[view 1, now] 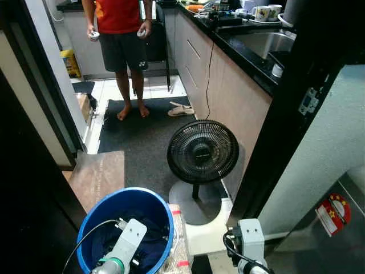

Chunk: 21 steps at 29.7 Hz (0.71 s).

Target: Clothes washing

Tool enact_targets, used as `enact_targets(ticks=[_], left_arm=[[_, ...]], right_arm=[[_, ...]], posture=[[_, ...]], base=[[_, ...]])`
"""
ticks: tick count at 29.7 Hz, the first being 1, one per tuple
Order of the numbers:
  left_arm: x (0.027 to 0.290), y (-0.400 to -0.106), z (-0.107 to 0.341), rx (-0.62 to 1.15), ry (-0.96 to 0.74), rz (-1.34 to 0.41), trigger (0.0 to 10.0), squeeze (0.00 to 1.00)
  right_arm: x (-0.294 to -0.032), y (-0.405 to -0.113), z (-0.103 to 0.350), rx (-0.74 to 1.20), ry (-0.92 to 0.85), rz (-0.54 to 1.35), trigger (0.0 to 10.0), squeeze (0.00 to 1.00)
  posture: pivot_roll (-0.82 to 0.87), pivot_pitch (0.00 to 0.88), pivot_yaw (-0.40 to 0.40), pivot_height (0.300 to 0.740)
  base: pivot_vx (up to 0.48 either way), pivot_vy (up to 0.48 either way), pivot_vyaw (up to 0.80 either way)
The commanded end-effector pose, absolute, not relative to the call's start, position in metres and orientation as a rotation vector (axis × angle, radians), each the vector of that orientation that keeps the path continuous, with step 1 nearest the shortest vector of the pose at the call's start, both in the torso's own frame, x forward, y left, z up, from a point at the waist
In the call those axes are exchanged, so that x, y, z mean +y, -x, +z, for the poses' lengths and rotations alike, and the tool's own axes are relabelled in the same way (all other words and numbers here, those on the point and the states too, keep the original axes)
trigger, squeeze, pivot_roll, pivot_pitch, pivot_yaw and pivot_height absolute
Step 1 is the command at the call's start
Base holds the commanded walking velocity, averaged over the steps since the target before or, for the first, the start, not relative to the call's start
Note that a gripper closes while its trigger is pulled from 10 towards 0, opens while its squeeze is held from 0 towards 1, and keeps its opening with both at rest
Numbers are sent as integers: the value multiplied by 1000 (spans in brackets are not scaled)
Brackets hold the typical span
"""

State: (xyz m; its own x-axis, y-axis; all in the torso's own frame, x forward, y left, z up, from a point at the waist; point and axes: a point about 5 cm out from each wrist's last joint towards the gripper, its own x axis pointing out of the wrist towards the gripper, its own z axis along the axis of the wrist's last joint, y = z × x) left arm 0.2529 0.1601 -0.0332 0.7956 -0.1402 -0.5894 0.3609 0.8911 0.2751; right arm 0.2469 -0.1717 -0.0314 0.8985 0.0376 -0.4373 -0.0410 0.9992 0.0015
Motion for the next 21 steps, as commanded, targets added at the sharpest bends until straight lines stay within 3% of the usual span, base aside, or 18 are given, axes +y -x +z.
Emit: enact_targets(ticks=[1,13,21], left_arm=[[173,-245,-38,620,-404,-276,10000,0],[174,-259,-28,568,-399,-262,10000,0],[171,-264,-22,510,-377,-254,10000,0]], right_arm=[[-180,-238,-37,463,-14,-33,10000,0],[-192,-238,-35,451,-60,-126,10000,0],[-182,-246,-31,442,-87,-107,10000,0]], posture=[[-165,37,118,740],[-169,4,130,740],[-77,6,98,740]], base=[[0,0,0],[0,0,0],[0,0,0]])
